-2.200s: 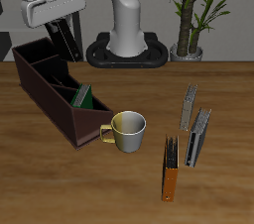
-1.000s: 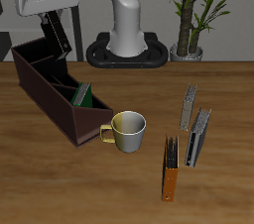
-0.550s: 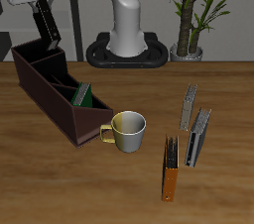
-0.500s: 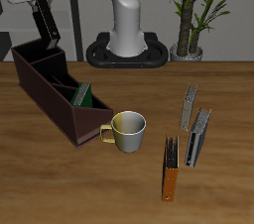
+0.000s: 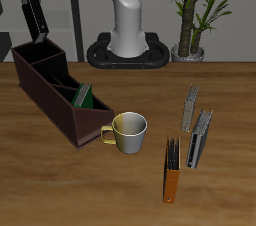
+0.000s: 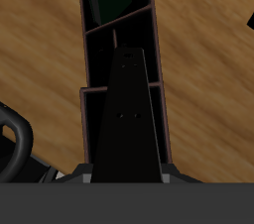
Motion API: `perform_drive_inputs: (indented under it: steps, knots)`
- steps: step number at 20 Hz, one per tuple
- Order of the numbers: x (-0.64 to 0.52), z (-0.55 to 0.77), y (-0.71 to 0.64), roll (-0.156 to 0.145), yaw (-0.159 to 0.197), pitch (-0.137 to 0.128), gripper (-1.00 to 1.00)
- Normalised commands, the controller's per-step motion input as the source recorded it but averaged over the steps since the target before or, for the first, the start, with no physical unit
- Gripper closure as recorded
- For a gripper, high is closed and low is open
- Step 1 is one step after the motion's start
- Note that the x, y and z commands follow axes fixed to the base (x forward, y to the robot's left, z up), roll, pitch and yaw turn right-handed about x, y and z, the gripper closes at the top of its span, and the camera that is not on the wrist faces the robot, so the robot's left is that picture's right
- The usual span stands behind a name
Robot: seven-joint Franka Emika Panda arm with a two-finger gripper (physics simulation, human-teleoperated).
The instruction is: Place the green book into the right desk caddy's left compartment and place the black book into the right desk caddy's right compartment and place the orange book into the right desk caddy's right compartment
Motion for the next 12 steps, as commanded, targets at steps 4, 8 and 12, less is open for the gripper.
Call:
perform_drive_inputs:
  steps: [4,8,12]
  knots:
    - [0.02,0.07,-0.24,0.005,-0.044,0.031,1.00]
    - [0.05,0.07,-0.22,0.012,-0.096,0.036,1.00]
    - [0.06,0.04,-0.12,0.064,-0.042,0.050,1.00]
